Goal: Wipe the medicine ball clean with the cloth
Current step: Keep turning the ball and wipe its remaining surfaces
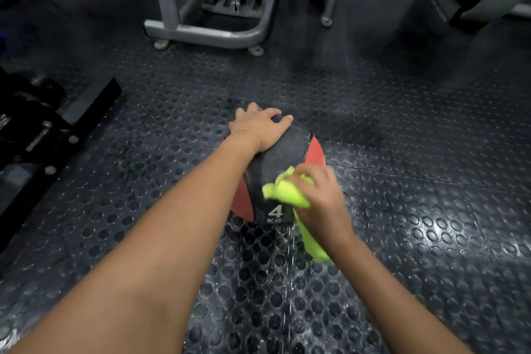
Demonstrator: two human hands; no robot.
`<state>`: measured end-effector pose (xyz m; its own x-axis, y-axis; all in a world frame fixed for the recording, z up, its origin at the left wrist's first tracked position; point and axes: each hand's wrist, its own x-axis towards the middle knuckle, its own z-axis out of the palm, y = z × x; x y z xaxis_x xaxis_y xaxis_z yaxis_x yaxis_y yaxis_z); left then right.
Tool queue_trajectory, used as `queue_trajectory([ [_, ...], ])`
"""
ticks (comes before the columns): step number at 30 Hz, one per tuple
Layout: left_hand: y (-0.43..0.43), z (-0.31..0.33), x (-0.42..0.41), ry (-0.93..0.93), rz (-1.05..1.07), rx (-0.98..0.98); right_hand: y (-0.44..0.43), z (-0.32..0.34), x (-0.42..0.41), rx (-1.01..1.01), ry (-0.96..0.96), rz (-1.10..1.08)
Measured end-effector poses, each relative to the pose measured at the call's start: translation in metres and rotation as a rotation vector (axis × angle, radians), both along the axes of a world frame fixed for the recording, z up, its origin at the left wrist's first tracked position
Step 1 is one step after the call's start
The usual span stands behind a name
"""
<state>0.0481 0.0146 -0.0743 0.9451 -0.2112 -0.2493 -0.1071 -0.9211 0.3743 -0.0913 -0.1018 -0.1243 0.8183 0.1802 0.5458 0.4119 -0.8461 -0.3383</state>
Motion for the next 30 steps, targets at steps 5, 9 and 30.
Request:
queue_trajectory([
  [5, 0.001, 0.002, -0.002, -0.076, 0.005, 0.16, -0.008, 0.026, 0.046, 0.523, 0.239, -0.397],
  [9, 0.006, -0.004, -0.001, -0.036, 0.012, -0.01, 0.001, 0.016, 0.025, 0.373, 0.157, -0.338],
  [30, 0.002, -0.001, 0.0, -0.007, 0.122, 0.058, 0.012, 0.018, 0.036, 0.162, 0.069, -0.235],
])
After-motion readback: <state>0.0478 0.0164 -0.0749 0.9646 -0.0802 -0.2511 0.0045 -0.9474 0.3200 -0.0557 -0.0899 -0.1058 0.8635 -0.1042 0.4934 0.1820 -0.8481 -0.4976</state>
